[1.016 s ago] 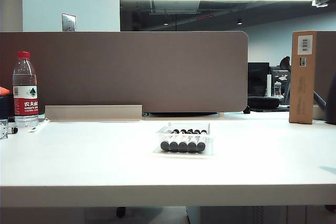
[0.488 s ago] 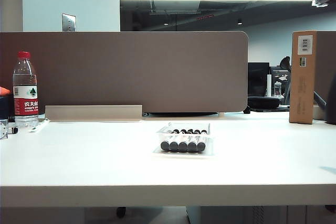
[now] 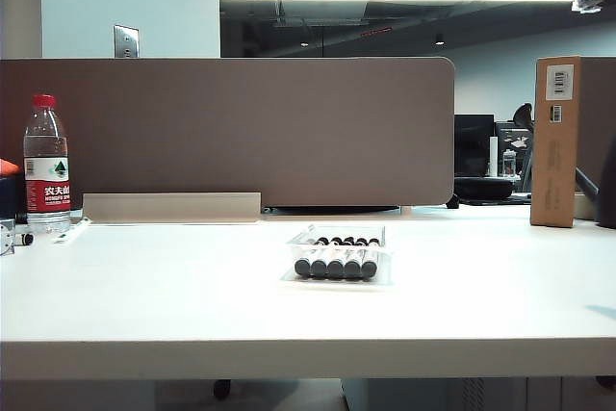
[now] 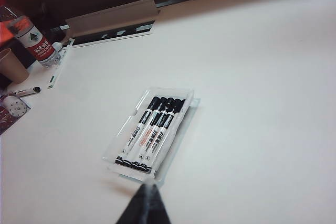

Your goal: Pick up the markers scattered on the table and put them into the packaging box, making sure the markers fit the shape of the box's grooves.

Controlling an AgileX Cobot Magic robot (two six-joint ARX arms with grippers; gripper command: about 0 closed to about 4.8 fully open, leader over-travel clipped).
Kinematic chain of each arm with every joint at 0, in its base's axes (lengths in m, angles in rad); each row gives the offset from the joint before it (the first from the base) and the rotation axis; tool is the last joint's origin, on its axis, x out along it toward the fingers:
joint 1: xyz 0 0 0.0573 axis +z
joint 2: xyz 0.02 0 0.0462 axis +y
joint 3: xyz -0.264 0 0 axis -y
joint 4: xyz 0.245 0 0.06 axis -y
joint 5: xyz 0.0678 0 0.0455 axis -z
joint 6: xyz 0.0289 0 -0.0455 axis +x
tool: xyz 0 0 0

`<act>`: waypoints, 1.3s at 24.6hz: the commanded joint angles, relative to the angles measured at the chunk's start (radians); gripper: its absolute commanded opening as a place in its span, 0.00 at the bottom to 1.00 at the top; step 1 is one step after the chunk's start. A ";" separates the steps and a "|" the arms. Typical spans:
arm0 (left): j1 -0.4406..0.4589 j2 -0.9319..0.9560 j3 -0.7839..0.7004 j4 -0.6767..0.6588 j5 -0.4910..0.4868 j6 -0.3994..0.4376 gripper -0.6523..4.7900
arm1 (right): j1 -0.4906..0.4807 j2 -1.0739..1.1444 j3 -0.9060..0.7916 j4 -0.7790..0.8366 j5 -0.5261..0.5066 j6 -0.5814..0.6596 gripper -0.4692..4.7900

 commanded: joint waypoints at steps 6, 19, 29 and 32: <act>0.000 0.001 0.005 0.011 0.000 -0.002 0.12 | -0.001 -0.002 0.006 0.016 0.002 -0.004 0.09; 0.000 0.001 0.005 0.010 0.000 -0.002 0.12 | -0.336 -0.259 -0.267 0.354 -0.084 -0.142 0.09; 0.000 0.001 0.005 0.006 0.000 -0.002 0.12 | -0.386 -0.507 -0.520 0.421 -0.102 -0.366 0.09; 0.000 0.001 0.004 0.002 0.000 -0.002 0.12 | -0.386 -0.535 -0.520 0.346 -0.075 -0.366 0.09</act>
